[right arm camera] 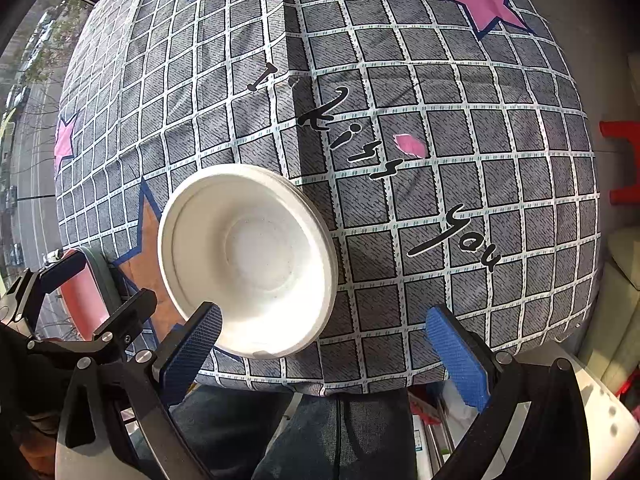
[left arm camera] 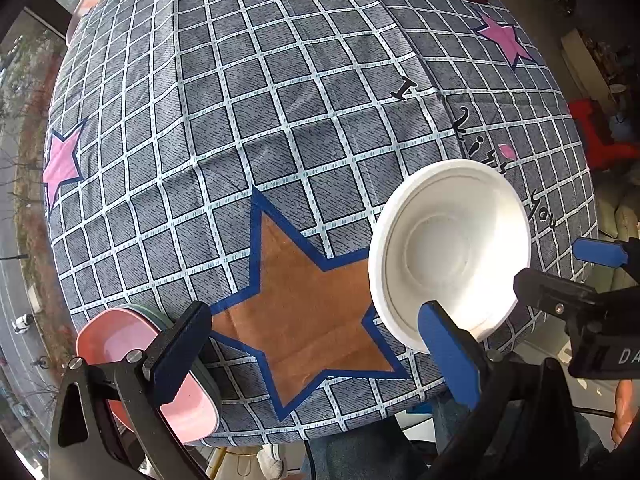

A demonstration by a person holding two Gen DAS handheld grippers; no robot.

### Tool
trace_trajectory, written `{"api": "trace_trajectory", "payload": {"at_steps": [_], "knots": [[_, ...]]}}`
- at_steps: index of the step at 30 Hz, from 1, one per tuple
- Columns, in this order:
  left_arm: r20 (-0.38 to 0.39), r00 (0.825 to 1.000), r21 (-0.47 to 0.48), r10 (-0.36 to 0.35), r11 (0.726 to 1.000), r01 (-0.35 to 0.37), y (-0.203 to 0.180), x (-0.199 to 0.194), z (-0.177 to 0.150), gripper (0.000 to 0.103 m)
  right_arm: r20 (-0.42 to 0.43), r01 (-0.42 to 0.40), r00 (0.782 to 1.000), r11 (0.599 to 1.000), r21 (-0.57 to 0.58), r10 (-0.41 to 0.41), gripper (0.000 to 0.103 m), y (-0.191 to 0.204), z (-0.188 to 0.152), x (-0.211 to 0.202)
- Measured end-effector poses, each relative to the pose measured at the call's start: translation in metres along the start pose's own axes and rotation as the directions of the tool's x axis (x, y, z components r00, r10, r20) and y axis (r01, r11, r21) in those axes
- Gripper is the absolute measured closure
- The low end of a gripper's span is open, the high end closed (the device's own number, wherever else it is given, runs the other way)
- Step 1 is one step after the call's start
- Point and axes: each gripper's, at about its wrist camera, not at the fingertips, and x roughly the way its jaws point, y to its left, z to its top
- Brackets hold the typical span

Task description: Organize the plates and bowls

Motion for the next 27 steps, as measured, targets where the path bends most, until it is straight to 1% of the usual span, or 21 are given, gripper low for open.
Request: {"api": "trace_trajectory", "payload": {"at_steps": [9,18,27], "knots": [[-0.012,1.0,-0.003,0.012,1.0,-0.013,-0.006,0.0,0.006,0.0,-0.012,0.011,1.0,0.999,0.046,-0.011,0.0,-0.007,-0.005,0.001],[-0.027,0.999,-0.003,0.024,1.0,-0.024,-0.007,0.007,0.004,0.0,-0.025,0.017,1.0,0.998,0.063,-0.016,0.0,-0.009,-0.016,0.007],[-0.045,0.999,-0.014,0.022,1.0,-0.023,-0.005,0.016,0.005,0.0,-0.042,0.028,0.999,0.997,0.072,-0.025,0.0,-0.012,-0.016,0.013]]}}
